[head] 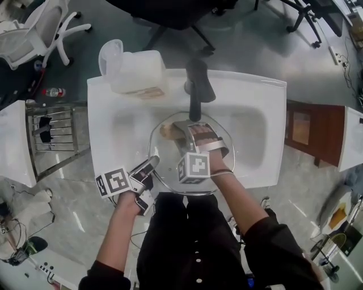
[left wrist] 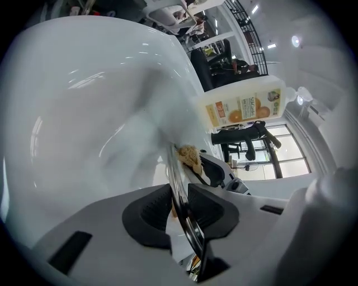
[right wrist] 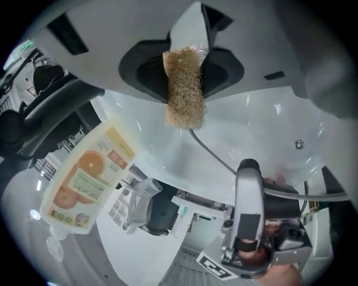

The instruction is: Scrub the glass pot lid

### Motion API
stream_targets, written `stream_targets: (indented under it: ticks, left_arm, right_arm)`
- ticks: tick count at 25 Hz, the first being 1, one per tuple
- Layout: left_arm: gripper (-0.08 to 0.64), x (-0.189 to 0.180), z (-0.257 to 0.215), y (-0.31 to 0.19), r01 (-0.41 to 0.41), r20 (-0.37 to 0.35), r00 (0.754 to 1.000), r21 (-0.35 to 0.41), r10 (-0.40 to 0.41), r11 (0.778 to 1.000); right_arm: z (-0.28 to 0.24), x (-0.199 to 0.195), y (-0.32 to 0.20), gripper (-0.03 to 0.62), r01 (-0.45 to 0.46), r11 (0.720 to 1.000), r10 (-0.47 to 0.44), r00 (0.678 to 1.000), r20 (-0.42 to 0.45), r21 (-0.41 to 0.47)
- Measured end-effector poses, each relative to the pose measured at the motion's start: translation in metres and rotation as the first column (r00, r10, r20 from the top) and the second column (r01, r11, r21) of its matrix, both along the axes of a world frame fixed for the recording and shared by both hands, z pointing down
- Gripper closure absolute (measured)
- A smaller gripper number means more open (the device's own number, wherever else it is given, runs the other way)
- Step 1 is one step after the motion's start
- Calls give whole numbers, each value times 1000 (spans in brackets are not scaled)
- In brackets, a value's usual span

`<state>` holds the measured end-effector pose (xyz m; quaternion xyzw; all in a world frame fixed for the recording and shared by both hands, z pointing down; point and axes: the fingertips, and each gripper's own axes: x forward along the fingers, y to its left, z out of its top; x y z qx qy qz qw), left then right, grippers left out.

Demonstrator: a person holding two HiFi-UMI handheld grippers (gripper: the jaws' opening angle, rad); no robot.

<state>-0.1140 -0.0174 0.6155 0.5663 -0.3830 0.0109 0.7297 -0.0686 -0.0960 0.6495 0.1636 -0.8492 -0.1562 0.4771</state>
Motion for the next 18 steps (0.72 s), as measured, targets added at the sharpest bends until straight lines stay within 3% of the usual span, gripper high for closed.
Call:
stream_targets:
  ticks: [9,18]
  left_arm:
    - [453,1,0,1,-21,-1,1000,-14,21,1000]
    - [454,-1,1,0,-23,15,1000,-7,23,1000]
  right_arm:
    - [21,-6,-7,443,53,998,-52,998,-31,29]
    - [44,36,-19,445,30,999,-25,989,-148,30]
